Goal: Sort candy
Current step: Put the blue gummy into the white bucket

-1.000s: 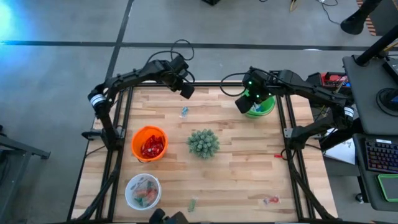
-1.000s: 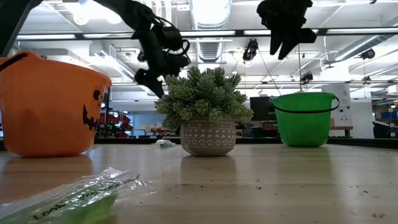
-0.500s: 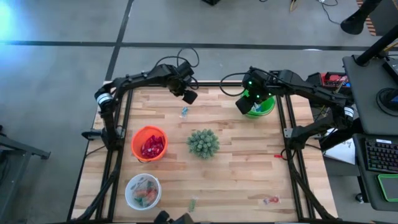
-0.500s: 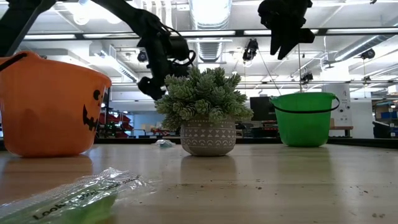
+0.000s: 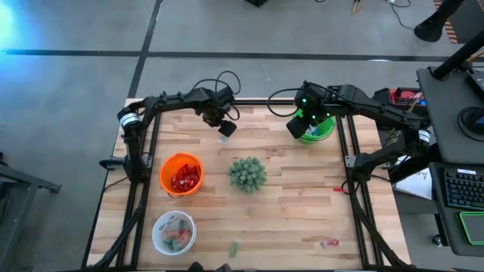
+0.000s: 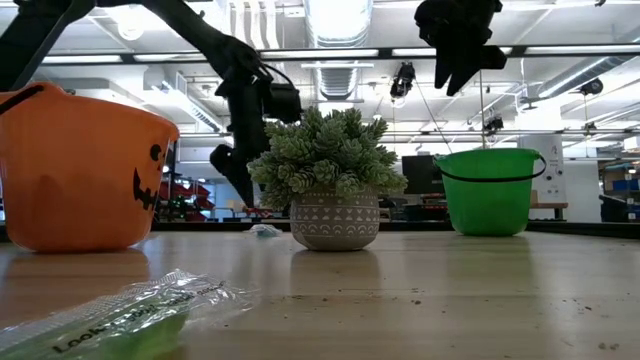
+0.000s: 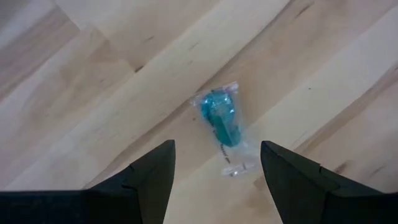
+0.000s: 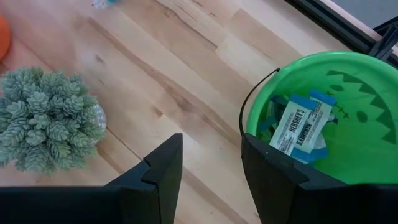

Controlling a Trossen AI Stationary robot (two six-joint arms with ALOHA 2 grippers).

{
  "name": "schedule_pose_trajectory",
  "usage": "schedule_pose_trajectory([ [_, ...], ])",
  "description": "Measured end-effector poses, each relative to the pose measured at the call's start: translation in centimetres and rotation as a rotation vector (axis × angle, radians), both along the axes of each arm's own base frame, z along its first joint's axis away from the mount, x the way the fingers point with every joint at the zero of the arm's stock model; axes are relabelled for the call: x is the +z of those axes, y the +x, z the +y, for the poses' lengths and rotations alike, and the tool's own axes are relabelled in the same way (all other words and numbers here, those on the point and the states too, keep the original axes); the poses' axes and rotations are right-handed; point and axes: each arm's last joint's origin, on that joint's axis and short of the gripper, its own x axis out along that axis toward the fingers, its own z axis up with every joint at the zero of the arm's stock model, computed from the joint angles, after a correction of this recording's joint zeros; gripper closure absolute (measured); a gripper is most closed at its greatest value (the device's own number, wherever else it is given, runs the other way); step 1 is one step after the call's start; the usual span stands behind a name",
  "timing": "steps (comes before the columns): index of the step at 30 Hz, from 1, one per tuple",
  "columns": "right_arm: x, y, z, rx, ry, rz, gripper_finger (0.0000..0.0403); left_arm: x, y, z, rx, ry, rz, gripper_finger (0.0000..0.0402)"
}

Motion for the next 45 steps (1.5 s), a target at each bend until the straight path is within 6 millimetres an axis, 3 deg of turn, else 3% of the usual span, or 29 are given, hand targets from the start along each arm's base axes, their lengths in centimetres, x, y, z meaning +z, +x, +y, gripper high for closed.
schedule_pose_trajectory([
  [10,0.0,0.0,0.0,-0.003,0.001,-0.001,0.025,-1.5,-0.4,-0.4,0.008,-0.01,0.008,0.0183],
  [23,0.0,0.0,0.0,0.001,-0.001,-0.001,0.025,-1.7,0.7,-0.5,0.006,-0.021,-0.087,0.0183],
  [40,0.0,0.0,0.0,0.007,-0.004,0.001,0.025,-5.2,1.4,-0.9,0.042,-0.086,-0.004,0.0183],
  [45,0.0,0.0,0.0,0.007,-0.004,0.001,0.025,-5.5,1.5,-0.8,0.047,-0.07,0.019,0.0211],
])
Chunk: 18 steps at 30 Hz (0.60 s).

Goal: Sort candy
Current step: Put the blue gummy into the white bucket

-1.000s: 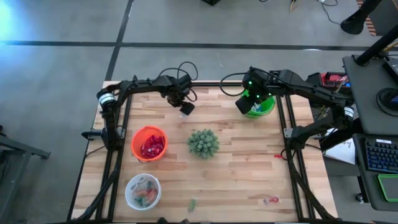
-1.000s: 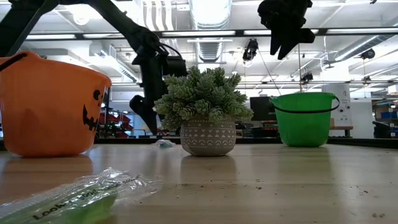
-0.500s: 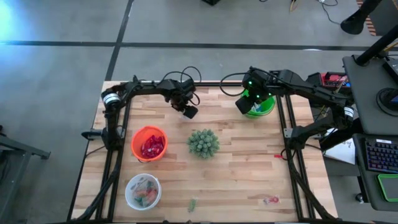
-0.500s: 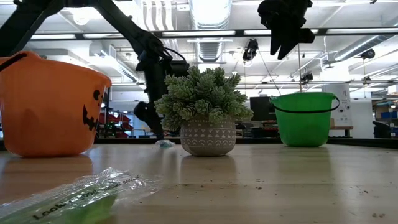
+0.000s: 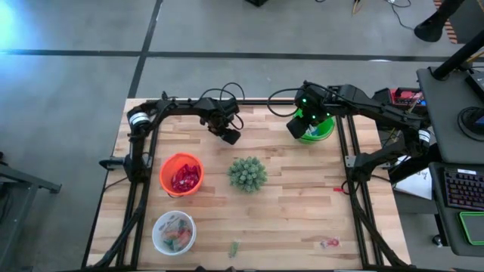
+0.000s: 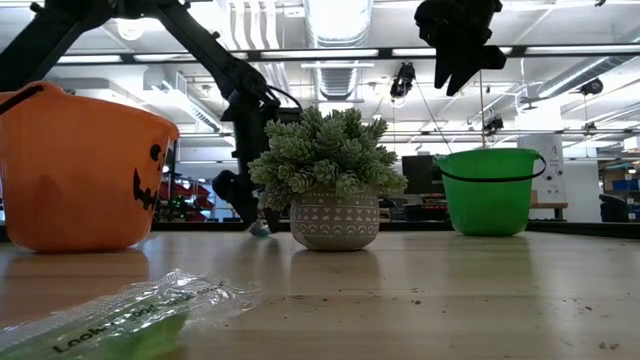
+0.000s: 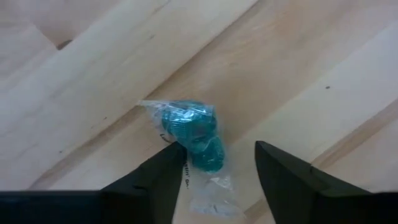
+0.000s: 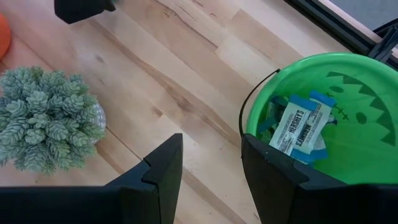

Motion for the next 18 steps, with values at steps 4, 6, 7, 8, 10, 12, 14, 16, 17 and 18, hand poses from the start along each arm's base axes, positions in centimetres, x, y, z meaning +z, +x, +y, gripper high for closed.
schedule_pose_trajectory([
  [4,0.0,0.0,0.0,0.004,-0.001,0.001,0.025,-0.04,0.01,0.09,-0.008,0.013,0.008,0.027],
  [6,0.0,0.0,0.0,0.011,-0.004,0.002,0.025,-0.07,0.0,0.11,-0.008,0.015,0.009,0.0307],
  [7,0.0,0.0,0.0,0.013,-0.005,0.003,0.025,-0.08,-0.01,0.12,-0.01,0.016,0.009,0.0327],
  [8,0.0,0.0,0.01,0.014,-0.005,0.003,0.025,-0.09,-0.01,0.12,-0.018,0.018,0.01,0.0346],
  [10,0.0,0.0,0.0,0.013,-0.006,0.003,0.025,-0.1,0.01,0.09,-0.034,0.022,0.011,0.0382],
  [12,0.0,0.0,0.0,0.02,-0.008,0.004,0.025,-0.08,0.02,0.06,-0.043,0.024,0.011,0.0391],
  [14,0.0,0.0,0.0,0.032,-0.013,0.007,0.025,0.05,0.06,0.0,-0.065,0.027,0.012,0.0388],
  [16,0.0,0.0,0.01,0.034,-0.014,0.007,0.025,0.39,0.12,-0.13,-0.095,0.023,0.024,0.039],
  [17,0.0,0.0,0.0,0.034,-0.014,0.007,0.025,0.63,0.07,-0.29,-0.114,0.018,0.034,0.0394],
  [18,0.0,0.01,0.0,0.034,-0.014,0.007,0.025,0.9,0.02,-0.52,-0.132,0.011,0.045,0.0397],
])
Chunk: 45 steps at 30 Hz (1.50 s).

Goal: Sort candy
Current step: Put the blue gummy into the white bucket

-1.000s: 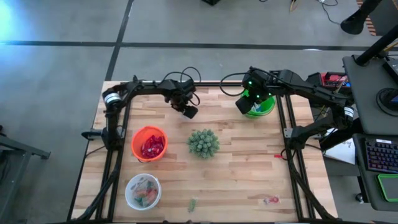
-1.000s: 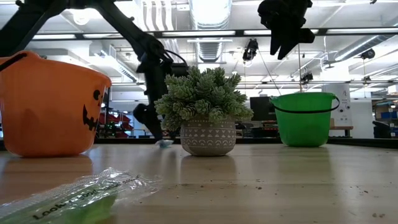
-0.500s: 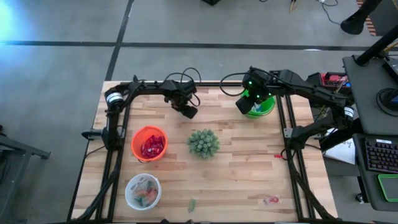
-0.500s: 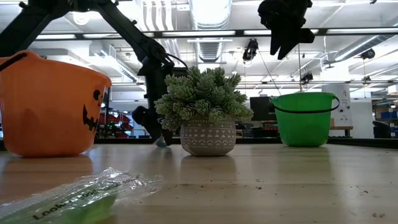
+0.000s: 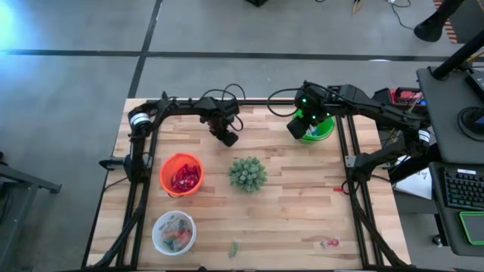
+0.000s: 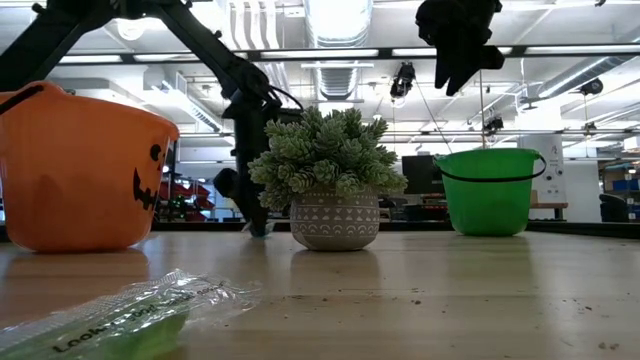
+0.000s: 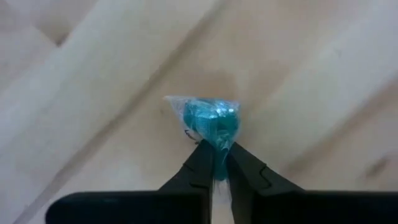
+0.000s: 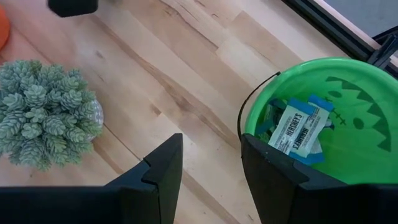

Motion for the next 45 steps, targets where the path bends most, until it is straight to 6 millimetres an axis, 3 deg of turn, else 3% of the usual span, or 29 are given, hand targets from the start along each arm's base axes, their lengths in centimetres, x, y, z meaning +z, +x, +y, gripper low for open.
schedule_pose_trajectory([
  [5,0.0,0.0,0.0,0.0,0.0,0.0,0.025,3.5,-0.1,-1.4,-0.108,0.01,-0.019,0.04],
  [10,0.0,0.0,0.0,-0.019,0.008,-0.005,0.025,6.6,-1.0,-4.7,-0.265,-0.004,0.008,0.0401],
  [16,0.0,0.0,0.0,-0.056,0.024,-0.013,0.025,11.1,-1.7,-8.7,-0.377,0.053,-0.096,0.0401],
  [28,0.0,0.0,0.0,-0.143,0.061,-0.032,0.025,18.8,-6.9,-17.8,-0.554,0.076,-0.272,0.0401],
  [37,0.0,0.1,0.0,-0.237,0.101,-0.05,0.025,21.8,-11.2,-23.9,-0.731,0.031,-0.384,0.0401],
  [45,-0.1,0.1,0.0,-0.333,0.14,-0.072,0.025,21.8,-13.3,-28.4,-0.89,-0.037,-0.364,0.0401],
])
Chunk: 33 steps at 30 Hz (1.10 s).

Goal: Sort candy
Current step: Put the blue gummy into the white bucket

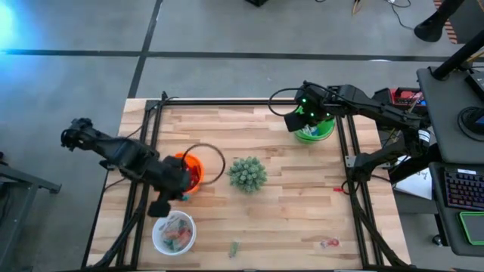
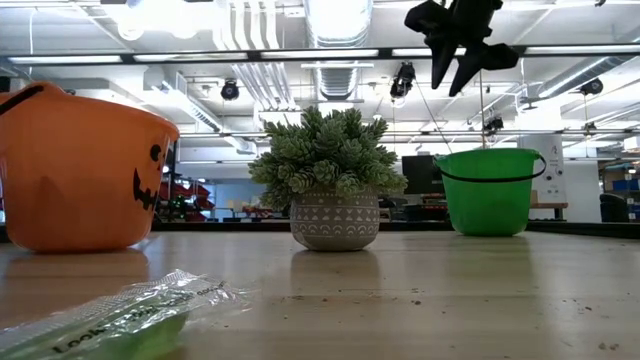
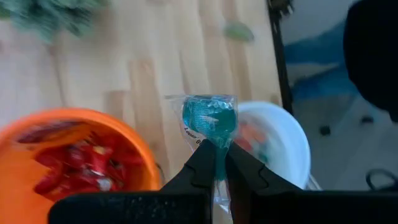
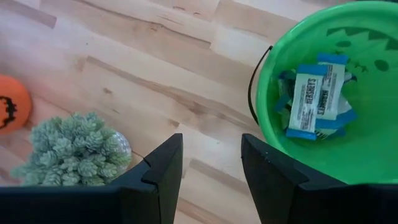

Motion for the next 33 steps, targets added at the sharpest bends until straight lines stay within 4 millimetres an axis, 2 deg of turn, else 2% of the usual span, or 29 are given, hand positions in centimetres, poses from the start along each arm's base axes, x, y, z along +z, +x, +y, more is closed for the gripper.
schedule_pose_trajectory([
  [8,0.0,0.2,0.5,-0.07,0.039,-0.022,0.025,-0.3,-2.1,-3.0,-0.113,0.005,0.065,0.0401],
  [13,0.0,0.6,1.5,-0.091,0.067,-0.033,0.025,-0.7,-3.2,-4.1,-0.18,0.014,0.079,0.0401],
  [19,0.0,1.1,3.1,-0.095,0.099,-0.045,0.025,-1.8,-3.8,-4.4,-0.221,0.042,0.107,0.0401],
  [24,-0.2,1.5,3.6,-0.121,0.117,-0.043,0.025,-2.2,-4.0,-4.3,-0.262,0.059,0.1,0.0401],
  [30,-1.6,2.9,3.5,-0.118,0.133,0.012,0.025,-2.9,-4.1,-4.2,-0.26,0.067,0.117,0.0401],
  [33,-2.5,3.8,3.8,-0.087,0.135,0.052,0.025,-3.2,-3.6,-4.8,-0.256,0.017,0.103,0.0401],
])
